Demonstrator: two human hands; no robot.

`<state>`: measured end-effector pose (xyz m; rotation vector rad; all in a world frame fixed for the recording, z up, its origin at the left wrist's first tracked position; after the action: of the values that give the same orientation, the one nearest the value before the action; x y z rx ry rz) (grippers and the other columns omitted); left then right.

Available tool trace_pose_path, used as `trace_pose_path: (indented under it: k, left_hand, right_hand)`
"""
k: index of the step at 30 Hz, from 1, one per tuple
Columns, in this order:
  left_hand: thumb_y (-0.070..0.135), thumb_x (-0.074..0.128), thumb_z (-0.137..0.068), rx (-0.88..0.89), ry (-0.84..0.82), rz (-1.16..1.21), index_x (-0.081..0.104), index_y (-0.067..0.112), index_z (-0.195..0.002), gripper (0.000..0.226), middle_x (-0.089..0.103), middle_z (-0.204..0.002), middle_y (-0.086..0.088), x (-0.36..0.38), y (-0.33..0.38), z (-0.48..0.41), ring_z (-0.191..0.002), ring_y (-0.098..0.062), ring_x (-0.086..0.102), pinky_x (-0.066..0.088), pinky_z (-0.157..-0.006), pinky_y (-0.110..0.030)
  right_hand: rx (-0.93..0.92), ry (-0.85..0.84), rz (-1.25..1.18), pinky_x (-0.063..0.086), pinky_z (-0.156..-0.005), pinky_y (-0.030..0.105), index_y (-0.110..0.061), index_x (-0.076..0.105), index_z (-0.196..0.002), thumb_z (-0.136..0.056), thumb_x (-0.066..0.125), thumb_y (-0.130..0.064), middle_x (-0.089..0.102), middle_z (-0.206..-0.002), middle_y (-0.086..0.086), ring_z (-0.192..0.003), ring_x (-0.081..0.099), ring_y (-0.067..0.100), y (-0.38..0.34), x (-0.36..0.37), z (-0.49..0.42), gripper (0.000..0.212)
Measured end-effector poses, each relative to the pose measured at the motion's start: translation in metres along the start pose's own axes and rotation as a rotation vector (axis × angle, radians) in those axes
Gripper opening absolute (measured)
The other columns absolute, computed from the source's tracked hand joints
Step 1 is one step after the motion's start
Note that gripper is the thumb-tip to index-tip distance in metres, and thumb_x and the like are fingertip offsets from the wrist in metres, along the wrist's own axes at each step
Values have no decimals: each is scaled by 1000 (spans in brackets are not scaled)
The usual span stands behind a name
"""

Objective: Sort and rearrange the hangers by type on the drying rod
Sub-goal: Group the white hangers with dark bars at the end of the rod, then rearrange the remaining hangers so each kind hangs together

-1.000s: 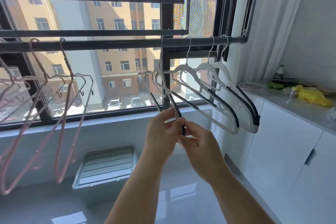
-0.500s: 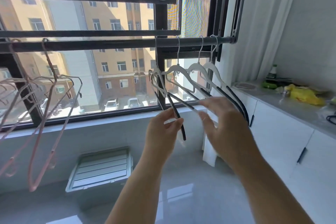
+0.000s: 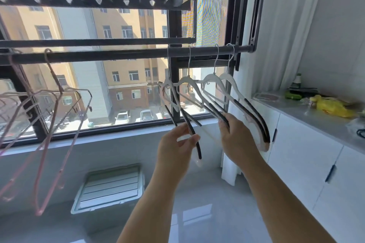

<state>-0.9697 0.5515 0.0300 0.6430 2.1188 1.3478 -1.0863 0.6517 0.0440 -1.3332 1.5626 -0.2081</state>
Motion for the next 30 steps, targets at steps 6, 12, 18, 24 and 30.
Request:
trace_pose_path:
  k: [6,12,18,24,30]
  left_hand:
    - [17,62,-85,-4,12,-1,59,17,-116,31,68,-107,4,1,-4,-2,-92,-5,65,41,-68,1]
    - [17,62,-84,-23,13,7,58,17,-117,33,68,-110,3,3,-6,-5,-94,-7,65,41,-69,0]
    - [14,62,-85,-36,-21,9,61,26,-104,22,68,-101,7,5,-4,-5,-91,-5,66,43,-68,-3]
    - [14,62,-84,-47,-28,1,59,19,-112,28,66,-93,12,5,-5,-7,-90,-9,67,44,-75,-12]
    - [13,63,-84,-64,-44,9,56,12,-120,37,67,-104,4,11,-4,-10,-91,-12,67,44,-74,-10]
  right_hand:
    - [-10,42,2,29,-61,17,-7,52,-121,-99,32,-20,60,-89,2,-82,54,19,5,-1,0,32]
    - [-26,67,0,31,-62,23,-7,55,-105,-98,34,-18,55,-81,1,-73,47,16,6,-6,-4,25]
    - [-57,67,16,35,-54,3,-5,54,-108,-98,34,-16,47,-72,-7,-60,41,2,0,-3,-5,26]
    - [-39,59,32,31,-52,12,-7,54,-111,-98,34,-19,51,-72,-6,-62,45,6,3,2,-6,26]
    - [-26,-9,40,48,-69,33,-9,52,-110,-98,34,-24,57,-78,1,-73,56,20,2,5,-5,26]
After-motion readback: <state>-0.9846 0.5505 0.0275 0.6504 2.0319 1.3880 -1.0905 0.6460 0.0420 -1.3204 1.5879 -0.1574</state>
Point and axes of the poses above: each hand's wrist, its own z-axis away from the middle knuckle, its own x-axis out of the palm, y = z × x, the point moved 7 cm from there along -z, towards the middle knuckle
